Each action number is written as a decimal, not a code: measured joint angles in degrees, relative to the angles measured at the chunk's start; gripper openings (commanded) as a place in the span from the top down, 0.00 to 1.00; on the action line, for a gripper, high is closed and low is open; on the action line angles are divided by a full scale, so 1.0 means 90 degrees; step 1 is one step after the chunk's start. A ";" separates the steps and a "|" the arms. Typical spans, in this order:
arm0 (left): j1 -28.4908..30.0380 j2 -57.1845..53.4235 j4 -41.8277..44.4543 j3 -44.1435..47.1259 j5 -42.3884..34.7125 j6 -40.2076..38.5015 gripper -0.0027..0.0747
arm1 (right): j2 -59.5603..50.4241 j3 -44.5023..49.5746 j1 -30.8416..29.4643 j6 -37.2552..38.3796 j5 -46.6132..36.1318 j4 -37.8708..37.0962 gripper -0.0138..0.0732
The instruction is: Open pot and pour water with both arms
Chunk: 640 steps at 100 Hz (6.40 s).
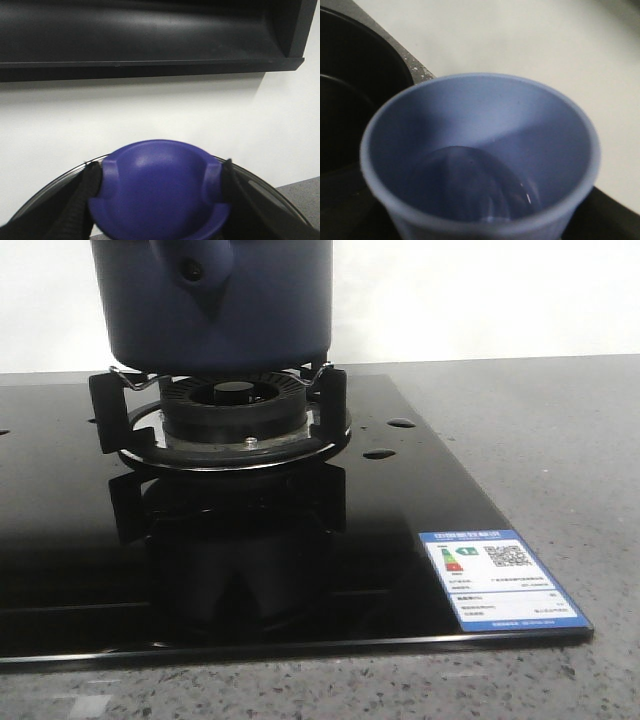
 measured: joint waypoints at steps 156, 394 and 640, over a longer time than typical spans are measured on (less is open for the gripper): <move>0.0000 0.0000 0.0000 0.0000 0.0000 0.0004 0.45 | 0.1355 -0.1179 0.1186 -0.0014 0.0283 -0.6476 0.43; 0.0000 0.0000 0.0000 0.0000 0.0000 0.0015 0.45 | -0.0461 -0.0133 -0.1096 0.6116 -0.1279 -0.6077 0.43; 0.0000 0.0000 0.0000 0.0000 0.0074 0.0015 0.45 | -0.1059 0.5476 -0.5427 0.5407 -0.6200 -0.3808 0.09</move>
